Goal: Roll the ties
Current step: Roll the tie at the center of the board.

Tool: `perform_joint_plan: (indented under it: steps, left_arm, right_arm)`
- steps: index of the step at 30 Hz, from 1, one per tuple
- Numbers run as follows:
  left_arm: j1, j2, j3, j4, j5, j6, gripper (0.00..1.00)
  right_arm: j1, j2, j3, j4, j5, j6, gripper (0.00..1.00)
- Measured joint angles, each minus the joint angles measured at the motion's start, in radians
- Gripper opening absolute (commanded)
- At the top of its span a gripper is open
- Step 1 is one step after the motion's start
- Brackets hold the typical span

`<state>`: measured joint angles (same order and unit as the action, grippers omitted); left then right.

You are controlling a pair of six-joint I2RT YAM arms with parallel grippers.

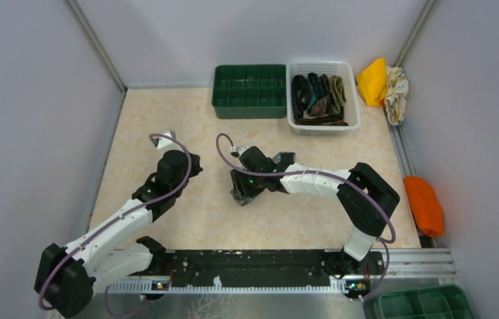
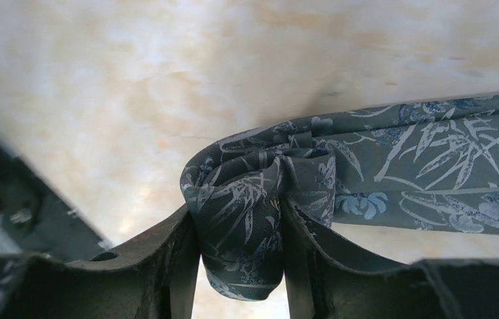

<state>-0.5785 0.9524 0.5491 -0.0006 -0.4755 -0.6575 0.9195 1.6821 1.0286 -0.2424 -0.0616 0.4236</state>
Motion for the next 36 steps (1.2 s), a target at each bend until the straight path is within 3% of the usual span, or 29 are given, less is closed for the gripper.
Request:
perform_joint_plan:
  steps: [6, 15, 21, 36]
  left_arm:
    - [0.006, 0.044, 0.039, 0.001, 0.043, 0.029, 0.00]
    - [0.012, 0.174, 0.062, 0.031, 0.108, 0.050, 0.00]
    - [0.012, 0.246, 0.074, 0.055, 0.145, 0.053, 0.00]
    - [0.012, 0.483, 0.122, 0.156, 0.307, 0.053, 0.00]
  right_arm:
    - [-0.061, 0.042, 0.000, 0.098, -0.293, 0.076, 0.43]
    - [-0.211, 0.153, -0.022, 0.229, -0.541, 0.103, 0.44]
    - [-0.251, 0.155, -0.027, 0.190, -0.504, 0.043, 0.63]
    - [-0.254, 0.012, -0.047, 0.045, -0.248, -0.103, 0.68]
